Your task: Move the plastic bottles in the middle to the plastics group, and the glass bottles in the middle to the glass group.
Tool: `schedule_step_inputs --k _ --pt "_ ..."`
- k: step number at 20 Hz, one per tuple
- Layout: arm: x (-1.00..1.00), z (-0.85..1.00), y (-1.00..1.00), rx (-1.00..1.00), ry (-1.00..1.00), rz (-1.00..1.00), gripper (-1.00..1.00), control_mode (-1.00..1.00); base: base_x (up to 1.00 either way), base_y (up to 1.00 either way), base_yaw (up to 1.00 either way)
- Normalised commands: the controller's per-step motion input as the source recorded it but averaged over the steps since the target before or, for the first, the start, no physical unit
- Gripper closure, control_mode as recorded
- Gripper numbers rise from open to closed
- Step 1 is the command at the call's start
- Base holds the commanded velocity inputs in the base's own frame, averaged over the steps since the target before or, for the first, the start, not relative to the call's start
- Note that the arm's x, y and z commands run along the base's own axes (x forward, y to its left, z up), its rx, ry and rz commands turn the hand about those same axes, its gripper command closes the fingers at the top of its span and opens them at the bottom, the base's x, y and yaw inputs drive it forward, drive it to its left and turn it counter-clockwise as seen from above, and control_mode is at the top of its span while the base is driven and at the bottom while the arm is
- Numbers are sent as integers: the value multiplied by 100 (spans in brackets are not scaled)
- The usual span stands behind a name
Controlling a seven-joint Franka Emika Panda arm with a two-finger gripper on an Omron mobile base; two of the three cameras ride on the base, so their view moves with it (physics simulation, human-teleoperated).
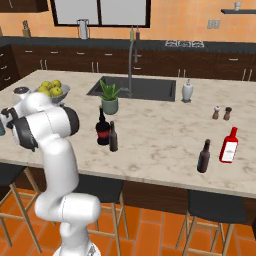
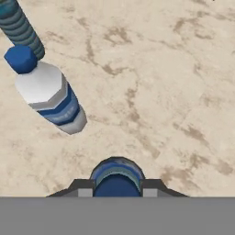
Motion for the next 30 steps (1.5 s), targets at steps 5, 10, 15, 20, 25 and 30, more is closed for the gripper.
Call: schedule_step_inputs --k 5,10,15,20,25,30 --pt "56 -4 19 0 0 0 100 -100 0 0 0" --pt "12 -7 22 0 0 2 100 -100 0 0 0" --pt "1 -13 7 0 4 0 100 -100 0 0 0" --pt "1 -52 5 0 5 0 100 -100 0 0 0" --pt "0 -2 0 0 0 0 100 -100 0 0 0" --pt "0 0 0 0 0 0 -100 -100 0 0 0"
